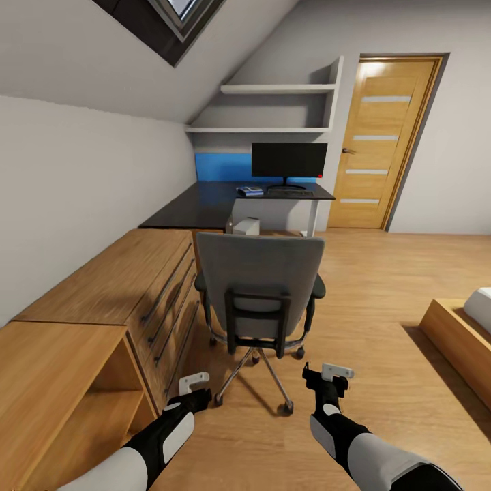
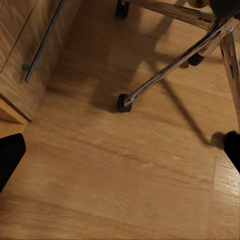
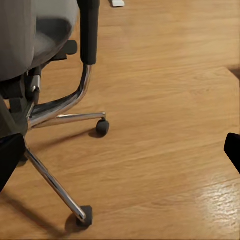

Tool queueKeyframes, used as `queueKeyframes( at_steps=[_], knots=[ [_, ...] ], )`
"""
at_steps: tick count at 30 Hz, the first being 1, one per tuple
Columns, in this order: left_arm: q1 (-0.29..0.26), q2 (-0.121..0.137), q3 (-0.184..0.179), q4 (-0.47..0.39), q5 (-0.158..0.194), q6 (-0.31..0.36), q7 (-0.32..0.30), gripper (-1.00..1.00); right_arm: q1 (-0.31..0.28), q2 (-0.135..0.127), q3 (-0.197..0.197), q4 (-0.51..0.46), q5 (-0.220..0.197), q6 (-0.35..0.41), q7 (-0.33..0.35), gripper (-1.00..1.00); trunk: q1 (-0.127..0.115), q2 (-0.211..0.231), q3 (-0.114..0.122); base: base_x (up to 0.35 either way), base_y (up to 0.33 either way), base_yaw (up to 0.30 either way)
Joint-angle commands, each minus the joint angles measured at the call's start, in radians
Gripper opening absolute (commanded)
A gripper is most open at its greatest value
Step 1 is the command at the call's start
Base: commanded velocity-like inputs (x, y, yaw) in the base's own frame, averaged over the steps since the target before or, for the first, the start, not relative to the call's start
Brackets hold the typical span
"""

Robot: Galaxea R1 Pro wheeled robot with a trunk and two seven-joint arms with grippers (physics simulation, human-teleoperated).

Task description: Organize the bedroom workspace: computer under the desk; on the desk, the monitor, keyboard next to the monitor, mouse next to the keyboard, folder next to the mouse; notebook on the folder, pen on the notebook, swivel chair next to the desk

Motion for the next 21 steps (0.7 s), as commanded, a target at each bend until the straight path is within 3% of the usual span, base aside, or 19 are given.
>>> queueKeyframes(
  at_steps=[1,21],
  knots=[
    [0.0,0.001,-0.008,-0.002,0.005,0.004,0.009,1.0,-0.001,0.001,0.008,0.001,-0.008,-0.005,-0.004,1.0,0.004,-0.008,-0.004,0.0,0.0,0.0],
    [-0.001,0.001,-0.009,-0.002,0.004,0.004,0.008,1.0,-0.001,0.005,0.006,0.002,-0.01,-0.055,-0.01,1.0,0.08,-0.148,-0.049,0.0,0.0,0.0]
  ],
)
